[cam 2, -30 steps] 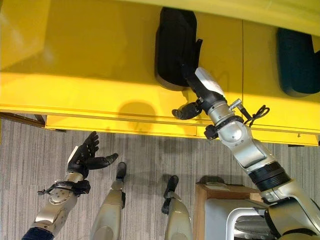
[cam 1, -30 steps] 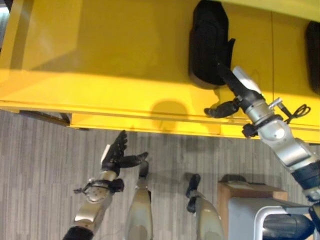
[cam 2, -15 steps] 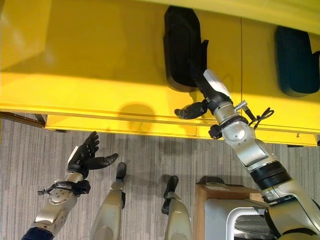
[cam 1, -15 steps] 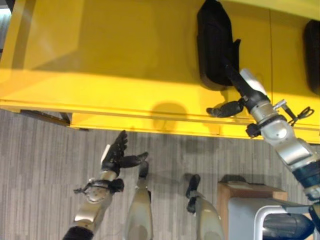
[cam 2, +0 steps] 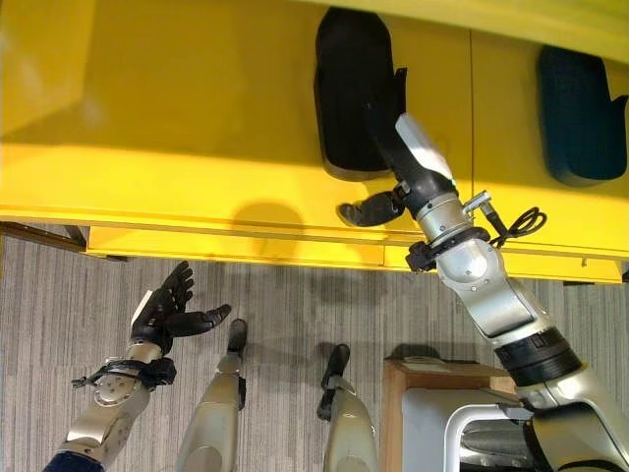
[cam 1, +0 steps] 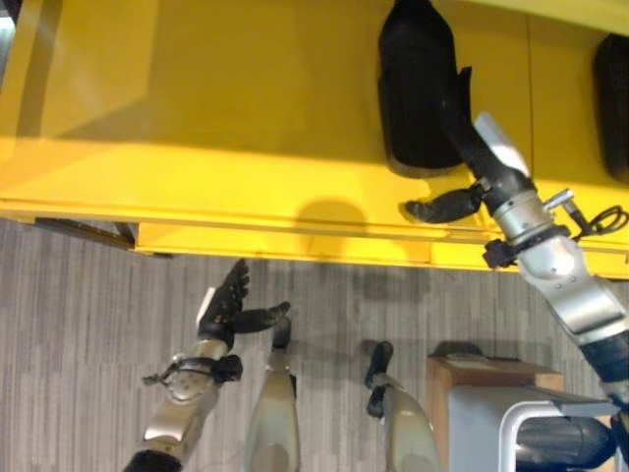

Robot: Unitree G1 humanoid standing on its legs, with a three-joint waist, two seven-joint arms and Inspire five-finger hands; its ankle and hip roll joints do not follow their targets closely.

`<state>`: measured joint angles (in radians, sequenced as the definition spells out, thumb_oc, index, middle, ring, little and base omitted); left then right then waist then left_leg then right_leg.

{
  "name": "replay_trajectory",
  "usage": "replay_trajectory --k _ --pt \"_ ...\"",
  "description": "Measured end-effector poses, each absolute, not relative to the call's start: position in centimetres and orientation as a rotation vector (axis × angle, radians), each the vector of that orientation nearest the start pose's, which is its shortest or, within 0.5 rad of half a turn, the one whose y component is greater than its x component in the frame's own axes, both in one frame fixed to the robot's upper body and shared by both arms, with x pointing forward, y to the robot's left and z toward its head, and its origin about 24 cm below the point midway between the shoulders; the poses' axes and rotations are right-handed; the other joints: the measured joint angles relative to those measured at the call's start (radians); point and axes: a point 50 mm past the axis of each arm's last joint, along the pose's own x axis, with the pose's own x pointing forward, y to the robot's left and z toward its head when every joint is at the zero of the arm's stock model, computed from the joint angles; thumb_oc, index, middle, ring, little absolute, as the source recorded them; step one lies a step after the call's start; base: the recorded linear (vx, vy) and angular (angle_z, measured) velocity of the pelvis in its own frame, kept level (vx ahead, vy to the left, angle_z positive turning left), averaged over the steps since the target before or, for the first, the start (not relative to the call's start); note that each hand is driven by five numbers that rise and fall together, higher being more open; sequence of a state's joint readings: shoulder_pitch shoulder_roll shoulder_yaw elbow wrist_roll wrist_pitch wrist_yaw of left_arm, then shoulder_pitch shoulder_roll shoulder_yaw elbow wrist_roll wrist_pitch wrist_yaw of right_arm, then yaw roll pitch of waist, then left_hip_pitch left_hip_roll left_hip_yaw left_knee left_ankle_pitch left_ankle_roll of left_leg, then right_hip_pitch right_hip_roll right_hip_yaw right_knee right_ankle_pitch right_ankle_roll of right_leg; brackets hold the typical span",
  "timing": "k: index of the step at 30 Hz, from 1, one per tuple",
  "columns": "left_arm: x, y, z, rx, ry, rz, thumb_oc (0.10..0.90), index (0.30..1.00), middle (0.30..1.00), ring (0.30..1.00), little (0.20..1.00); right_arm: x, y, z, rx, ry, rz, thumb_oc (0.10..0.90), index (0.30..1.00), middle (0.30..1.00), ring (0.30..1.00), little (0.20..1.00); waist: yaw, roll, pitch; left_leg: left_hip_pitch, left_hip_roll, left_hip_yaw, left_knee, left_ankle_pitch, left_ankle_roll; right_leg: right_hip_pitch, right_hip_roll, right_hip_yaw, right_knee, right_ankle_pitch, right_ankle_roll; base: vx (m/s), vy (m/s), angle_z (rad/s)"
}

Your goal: Move parts from the plastic box to the shelf.

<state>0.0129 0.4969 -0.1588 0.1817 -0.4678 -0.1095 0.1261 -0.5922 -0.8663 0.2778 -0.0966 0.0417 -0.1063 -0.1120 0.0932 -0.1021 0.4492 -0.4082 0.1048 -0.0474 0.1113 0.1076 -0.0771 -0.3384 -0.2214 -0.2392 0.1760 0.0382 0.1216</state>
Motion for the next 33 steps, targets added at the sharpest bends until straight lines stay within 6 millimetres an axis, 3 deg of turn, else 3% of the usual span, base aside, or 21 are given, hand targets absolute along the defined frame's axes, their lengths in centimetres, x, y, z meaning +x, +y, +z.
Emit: replay_trajectory --k 2,5,15,19,25,33 --pt "24.5 23.4 2.2 0.048 0.130 0.076 0.900 1.000 1.000 1.000 1.000 29.6 -18.1 26.0 -0.796 -0.795 0.140 0.900 1.000 1.000 1.000 1.000 -0.003 0.000 0.000 -0.001 0.000 0.001 0.002 -0.001 0.000 -0.001 0.000 0.000 0.000 0.000 0.000 0.00 0.000 0.00" --pt "24.4 23.4 2.2 0.048 0.130 0.075 0.900 1.000 1.000 1.000 1.000 29.5 -18.4 26.4 -0.785 -0.813 0.114 0.900 1.000 1.000 1.000 1.000 -0.004 0.000 0.000 -0.004 0.000 0.002 0.006 -0.003 -0.001 -0.002 0.000 0.000 0.001 0.000 0.000 0.00 0.000 0.00" --pt "24.4 23.3 2.2 0.048 0.127 0.073 0.900 1.000 1.000 1.000 1.000 28.4 -17.6 25.5 -0.815 -0.835 0.160 0.900 1.000 1.000 1.000 1.000 -0.009 0.000 0.000 -0.008 0.000 0.005 0.007 -0.006 -0.001 -0.008 -0.001 0.002 0.000 0.000 0.000 0.00 0.000 0.00" --pt "24.4 23.3 2.2 0.048 0.130 0.075 0.900 1.000 1.000 1.000 1.000 28.2 -18.1 22.1 -0.885 -0.733 0.168 0.900 1.000 1.000 1.000 1.000 -0.010 0.001 0.000 -0.007 0.000 0.014 0.008 -0.007 -0.001 -0.011 -0.002 0.011 0.000 0.001 0.001 -0.01 0.008 -0.04" --pt "24.5 23.5 2.4 0.055 0.120 0.097 0.900 1.000 1.000 1.000 1.000 27.0 -18.9 19.5 -1.251 -0.690 0.133 0.900 1.000 1.000 1.000 1.000 -0.020 0.002 0.000 0.007 -0.001 0.017 0.009 -0.009 0.001 -0.002 -0.003 0.017 0.001 0.002 0.001 0.00 0.004 -0.02" --pt "24.6 23.1 2.7 0.084 0.100 0.093 0.900 1.000 1.000 1.000 1.000 25.8 -19.4 15.2 -1.493 -0.579 0.183 0.900 1.000 1.000 1.000 1.000 -0.036 0.005 -0.001 0.009 -0.002 0.017 0.010 -0.011 0.005 0.000 -0.007 0.019 0.003 0.002 0.002 0.00 0.000 0.00"
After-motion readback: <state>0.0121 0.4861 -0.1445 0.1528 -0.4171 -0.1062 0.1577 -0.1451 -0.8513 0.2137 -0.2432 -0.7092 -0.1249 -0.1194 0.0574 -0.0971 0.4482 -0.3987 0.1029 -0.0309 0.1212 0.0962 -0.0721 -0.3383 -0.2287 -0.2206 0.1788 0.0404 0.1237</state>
